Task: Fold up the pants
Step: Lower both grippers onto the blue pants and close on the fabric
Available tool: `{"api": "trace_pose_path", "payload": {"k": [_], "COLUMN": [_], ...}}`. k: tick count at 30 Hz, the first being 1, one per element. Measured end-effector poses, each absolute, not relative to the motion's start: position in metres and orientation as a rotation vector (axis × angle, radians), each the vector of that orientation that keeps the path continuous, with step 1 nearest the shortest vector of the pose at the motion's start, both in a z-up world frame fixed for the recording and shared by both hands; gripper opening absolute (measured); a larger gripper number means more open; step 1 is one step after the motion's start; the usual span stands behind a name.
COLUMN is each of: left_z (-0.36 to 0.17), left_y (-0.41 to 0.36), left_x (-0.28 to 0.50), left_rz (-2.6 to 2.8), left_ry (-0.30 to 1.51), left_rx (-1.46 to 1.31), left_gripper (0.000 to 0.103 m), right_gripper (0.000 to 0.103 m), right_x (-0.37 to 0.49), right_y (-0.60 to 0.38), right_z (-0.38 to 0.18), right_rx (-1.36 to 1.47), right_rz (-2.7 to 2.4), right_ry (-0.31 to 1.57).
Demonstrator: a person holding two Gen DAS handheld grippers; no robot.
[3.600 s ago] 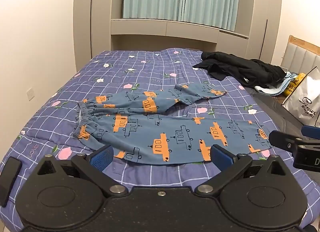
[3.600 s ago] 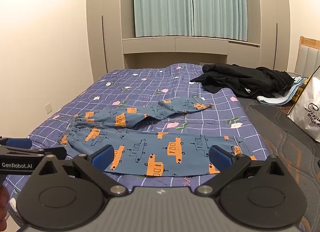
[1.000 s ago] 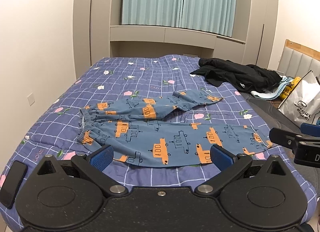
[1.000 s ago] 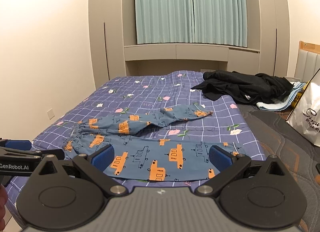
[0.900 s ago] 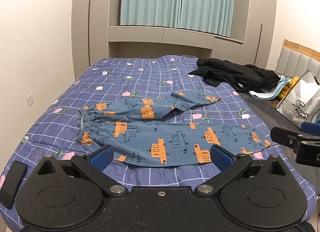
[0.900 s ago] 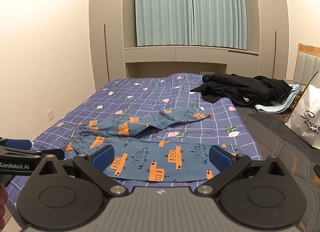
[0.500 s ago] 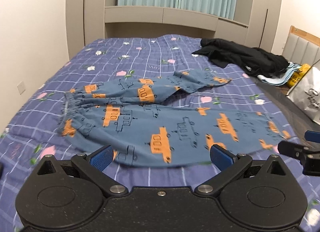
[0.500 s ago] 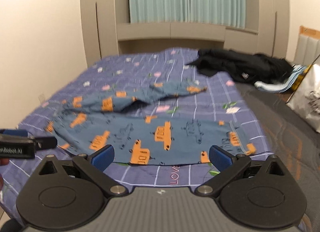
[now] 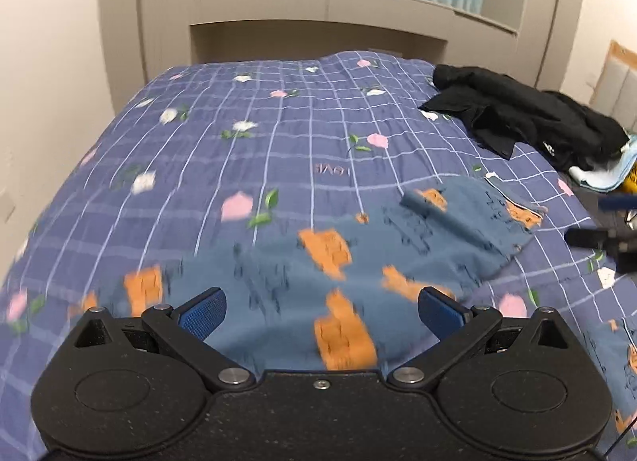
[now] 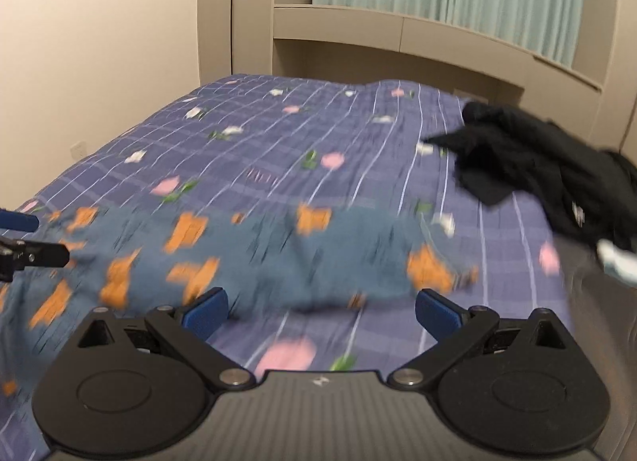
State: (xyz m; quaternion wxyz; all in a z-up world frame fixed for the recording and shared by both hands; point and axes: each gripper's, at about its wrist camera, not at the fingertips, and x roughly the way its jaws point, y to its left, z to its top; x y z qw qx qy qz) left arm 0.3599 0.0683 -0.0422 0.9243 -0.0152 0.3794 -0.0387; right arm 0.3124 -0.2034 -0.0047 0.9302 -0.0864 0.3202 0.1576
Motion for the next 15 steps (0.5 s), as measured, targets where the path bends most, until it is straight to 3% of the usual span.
{"api": "trace_pose_path", "payload": {"k": [10, 15], "left_z": [-0.054, -0.065], "left_y": [0.031, 0.063], "left_x": [0.441, 0.465], "left_rz": [-0.154, -0.047], "left_ry": [0.860, 0.878], "left_rx": [-0.131, -0.111], "left_gripper": [0.102, 0.102], "right_gripper": [0.102, 0.092], "right_x": [0.462, 0.519], "right_y": [-0.249, -0.256], "right_z": [0.001, -0.016], "right_rx": [-0.258, -0.222], "right_rz": [0.310, 0.405], "right_ry": [0.739, 0.812]}}
